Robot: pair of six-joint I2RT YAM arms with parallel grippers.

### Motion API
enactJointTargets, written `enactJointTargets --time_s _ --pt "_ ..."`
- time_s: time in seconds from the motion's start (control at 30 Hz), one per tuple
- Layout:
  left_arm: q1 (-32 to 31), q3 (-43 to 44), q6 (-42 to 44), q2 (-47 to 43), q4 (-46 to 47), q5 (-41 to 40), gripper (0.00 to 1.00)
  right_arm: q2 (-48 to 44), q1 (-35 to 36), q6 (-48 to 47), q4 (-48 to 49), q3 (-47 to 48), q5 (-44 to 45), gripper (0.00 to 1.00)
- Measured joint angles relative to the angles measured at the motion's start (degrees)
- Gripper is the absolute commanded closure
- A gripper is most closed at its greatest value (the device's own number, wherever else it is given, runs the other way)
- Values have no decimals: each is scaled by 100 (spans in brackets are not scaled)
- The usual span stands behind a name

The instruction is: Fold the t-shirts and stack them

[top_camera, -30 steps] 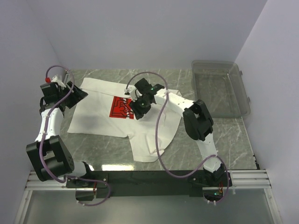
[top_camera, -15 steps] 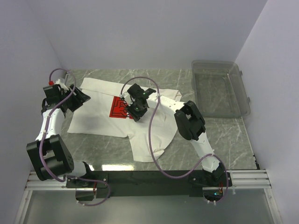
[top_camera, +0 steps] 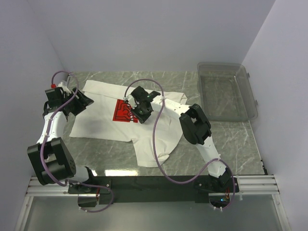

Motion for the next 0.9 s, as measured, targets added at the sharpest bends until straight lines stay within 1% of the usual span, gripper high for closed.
enactJointTargets --time_s 0.07,0.2,0.23,0.37,0.47,0.5,0.57,0.6,0.63,0.73,0.9 --pt "0 0 0 35 -4 4 32 0 0 -2 -2 0 -4 78" --pt "0 0 0 50 -9 4 31 0 2 2 0 0 -28 86" --pt "0 0 0 50 -9 4 31 0 2 4 0 0 -46 90" --pt "0 0 0 50 -9 4 31 0 4 31 0 0 -111 95" --pt "0 0 2 50 -11 7 31 0 7 61 -2 0 -186 95" --pt "0 0 2 50 -11 7 31 0 7 66 0 0 -234 93" --pt "0 0 2 50 -13 15 31 0 7 90 0 0 -348 80" --pt "0 0 2 50 -13 31 31 0 7 111 0 0 -409 73" --pt "0 0 2 50 -13 42 31 0 9 114 0 0 -455 63" --pt "0 0 2 50 -15 50 31 0 11 125 -2 2 -520 60" --pt "0 0 2 50 -22 81 31 0 26 175 -33 155 -461 60"
